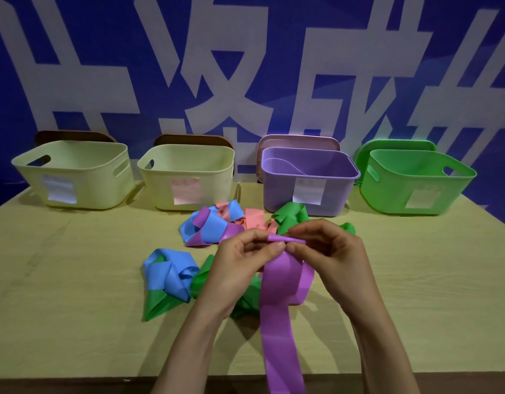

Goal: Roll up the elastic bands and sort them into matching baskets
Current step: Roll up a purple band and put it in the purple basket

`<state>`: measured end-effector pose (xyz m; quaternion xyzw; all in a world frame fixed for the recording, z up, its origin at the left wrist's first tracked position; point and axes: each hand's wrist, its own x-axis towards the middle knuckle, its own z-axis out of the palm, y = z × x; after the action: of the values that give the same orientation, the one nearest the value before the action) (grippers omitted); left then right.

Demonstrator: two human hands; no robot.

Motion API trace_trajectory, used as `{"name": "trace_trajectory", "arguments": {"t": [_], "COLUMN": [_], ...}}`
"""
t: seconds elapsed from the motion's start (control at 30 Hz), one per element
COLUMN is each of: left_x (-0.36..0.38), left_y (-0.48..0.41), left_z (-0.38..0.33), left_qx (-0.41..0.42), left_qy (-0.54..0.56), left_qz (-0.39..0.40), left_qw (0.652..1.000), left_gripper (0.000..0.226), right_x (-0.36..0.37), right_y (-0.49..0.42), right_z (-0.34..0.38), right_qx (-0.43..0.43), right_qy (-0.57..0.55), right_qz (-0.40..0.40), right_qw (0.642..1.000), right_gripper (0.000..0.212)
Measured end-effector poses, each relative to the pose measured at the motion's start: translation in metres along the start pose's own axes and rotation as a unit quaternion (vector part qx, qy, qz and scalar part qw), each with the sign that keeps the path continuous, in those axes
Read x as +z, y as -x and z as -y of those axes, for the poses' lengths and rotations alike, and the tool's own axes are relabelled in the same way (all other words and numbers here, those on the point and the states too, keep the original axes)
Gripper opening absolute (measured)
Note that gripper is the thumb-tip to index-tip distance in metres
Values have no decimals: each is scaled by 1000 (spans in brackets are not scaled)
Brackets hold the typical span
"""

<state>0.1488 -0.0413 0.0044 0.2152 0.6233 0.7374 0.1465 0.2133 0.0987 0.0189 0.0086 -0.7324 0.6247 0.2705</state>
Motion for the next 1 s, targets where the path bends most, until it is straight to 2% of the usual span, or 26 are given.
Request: {"name": "trace_trajectory", "arguments": {"t": [0.1, 0.27, 0.37, 0.5, 0.6, 0.73, 0.8, 0.9, 1.0], "left_x": [2, 7, 7, 4, 6, 8, 6, 3, -1], "left_y": [1, 0, -1, 0, 1, 2, 2, 2, 0], "left_z": [-2, -1, -1, -1, 1, 3, 4, 2, 0], "left_qx": [24, 38, 58, 77, 81, 19, -17, -27, -19], "left_qy": [-1, 5, -5, -32, -36, 29, 6, -13, -24], "left_qz": [4, -29, -50, -57, -49, -39, -18, -18, -3], "left_qw": [1000, 999, 997, 995, 995, 999, 1000, 999, 1000], "left_gripper": [18, 4, 12, 21, 22, 20, 18, 15, 17], "right_x": [0, 0, -3, -6, -5, -5, -6, -6, -6], "right_y": [0, 0, 1, 0, 0, 0, 0, 1, 2], "right_z": [1, 3, 4, 6, 3, 0, 0, -1, -2], "right_qx": [-6, 6, 35, 74, 61, 44, 43, 36, 20], "right_qy": [8, -4, -14, -21, 1, -3, -11, 4, 29], "right_qz": [-4, 1, 32, 51, 54, 24, 14, 20, 17], "right_qw": [1000, 1000, 999, 996, 997, 999, 999, 999, 999], "right_gripper": [32, 30, 29, 21, 11, 10, 13, 11, 21]}}
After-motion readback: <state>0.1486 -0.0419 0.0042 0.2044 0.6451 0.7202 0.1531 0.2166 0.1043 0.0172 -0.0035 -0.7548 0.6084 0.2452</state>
